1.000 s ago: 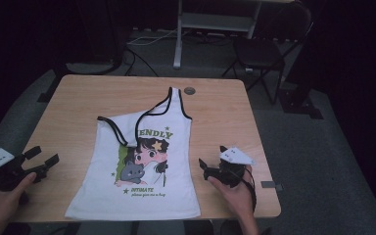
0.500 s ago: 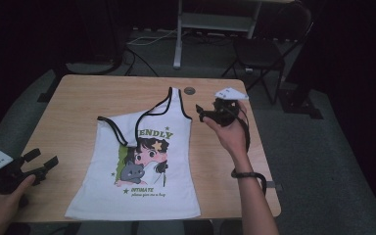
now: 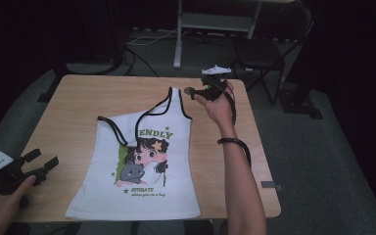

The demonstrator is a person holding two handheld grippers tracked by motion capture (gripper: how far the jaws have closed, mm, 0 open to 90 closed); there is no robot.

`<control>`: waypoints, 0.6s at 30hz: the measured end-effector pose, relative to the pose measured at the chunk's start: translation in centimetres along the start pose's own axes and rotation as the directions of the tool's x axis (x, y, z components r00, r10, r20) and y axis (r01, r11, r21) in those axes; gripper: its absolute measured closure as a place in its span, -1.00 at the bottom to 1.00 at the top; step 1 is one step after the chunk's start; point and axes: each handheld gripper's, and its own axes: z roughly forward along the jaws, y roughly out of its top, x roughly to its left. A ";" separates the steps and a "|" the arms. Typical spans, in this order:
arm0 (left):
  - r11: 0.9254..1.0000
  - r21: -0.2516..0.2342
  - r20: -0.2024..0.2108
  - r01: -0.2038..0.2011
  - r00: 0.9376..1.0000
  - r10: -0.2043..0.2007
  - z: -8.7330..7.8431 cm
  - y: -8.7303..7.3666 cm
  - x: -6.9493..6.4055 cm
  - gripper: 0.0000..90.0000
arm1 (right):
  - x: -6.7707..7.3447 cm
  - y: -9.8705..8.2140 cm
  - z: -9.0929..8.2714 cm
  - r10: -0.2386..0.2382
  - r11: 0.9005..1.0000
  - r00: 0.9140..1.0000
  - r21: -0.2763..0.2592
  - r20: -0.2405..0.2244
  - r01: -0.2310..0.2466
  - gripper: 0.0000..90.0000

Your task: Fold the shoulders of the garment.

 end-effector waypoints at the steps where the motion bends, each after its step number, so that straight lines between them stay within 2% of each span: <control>1: 1.000 0.000 -0.001 -0.002 1.000 0.002 0.0 0.0 0.0 -0.54 | 0.0 0.2 0.5 0.006 1.000 1.000 0.005 -0.001 -0.006 -0.71; 5: 1.000 0.003 0.001 -0.007 1.000 0.007 0.0 0.0 -0.2 -0.54 | -0.1 0.8 2.3 0.031 0.999 1.000 0.024 0.002 -0.031 -0.71; 10: 1.000 0.002 0.002 -0.007 1.000 0.007 0.0 0.0 -0.1 -0.54 | 0.4 1.1 3.9 0.037 0.998 0.999 0.041 -0.006 -0.037 -0.71; 18: 1.000 0.006 0.002 -0.012 1.000 0.012 0.1 0.0 -0.2 -0.54 | 0.4 0.8 4.7 0.035 0.998 0.999 0.052 -0.008 -0.034 -0.71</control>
